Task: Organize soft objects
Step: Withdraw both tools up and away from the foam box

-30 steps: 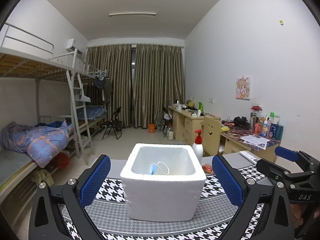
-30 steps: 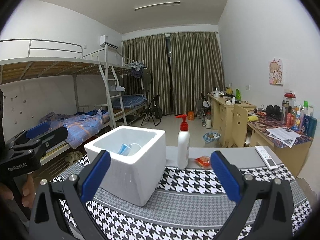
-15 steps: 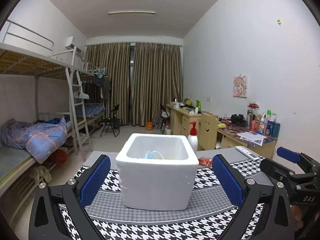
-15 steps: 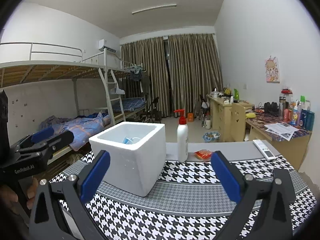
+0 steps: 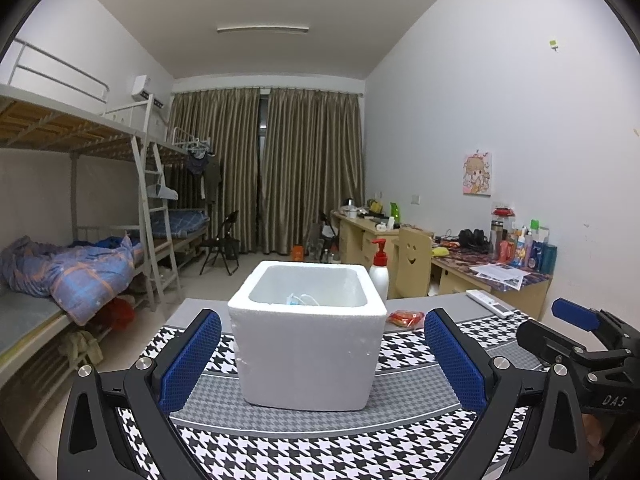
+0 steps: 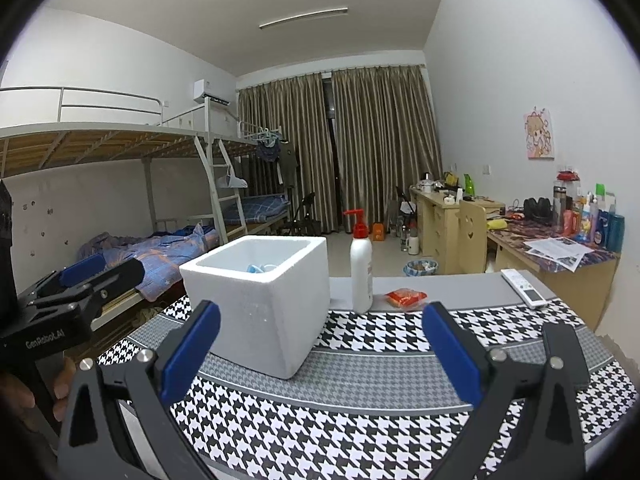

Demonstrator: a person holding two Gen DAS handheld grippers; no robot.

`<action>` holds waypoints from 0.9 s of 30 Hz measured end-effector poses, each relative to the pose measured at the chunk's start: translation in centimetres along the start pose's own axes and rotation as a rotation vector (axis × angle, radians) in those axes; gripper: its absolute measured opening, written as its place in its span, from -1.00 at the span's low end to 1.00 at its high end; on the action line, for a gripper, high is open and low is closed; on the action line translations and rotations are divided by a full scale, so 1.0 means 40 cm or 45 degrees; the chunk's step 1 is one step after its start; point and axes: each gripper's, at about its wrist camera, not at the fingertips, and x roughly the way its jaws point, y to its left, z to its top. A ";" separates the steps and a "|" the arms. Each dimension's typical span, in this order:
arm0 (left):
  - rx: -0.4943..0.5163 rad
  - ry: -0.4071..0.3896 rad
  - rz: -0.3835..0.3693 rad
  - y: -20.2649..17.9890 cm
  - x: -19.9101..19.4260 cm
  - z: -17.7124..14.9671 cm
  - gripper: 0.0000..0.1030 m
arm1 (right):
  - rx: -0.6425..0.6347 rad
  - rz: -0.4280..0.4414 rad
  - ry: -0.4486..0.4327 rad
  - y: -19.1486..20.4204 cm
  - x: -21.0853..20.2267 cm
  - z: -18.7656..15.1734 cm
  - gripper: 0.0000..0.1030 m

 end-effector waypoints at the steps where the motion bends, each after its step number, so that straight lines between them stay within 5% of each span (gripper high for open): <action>1: 0.004 0.000 0.000 -0.001 -0.002 -0.003 0.98 | -0.005 -0.003 -0.002 0.002 -0.002 -0.003 0.98; 27: 0.040 0.028 -0.002 -0.011 -0.023 -0.060 0.98 | -0.010 -0.025 0.010 0.015 -0.016 -0.039 0.98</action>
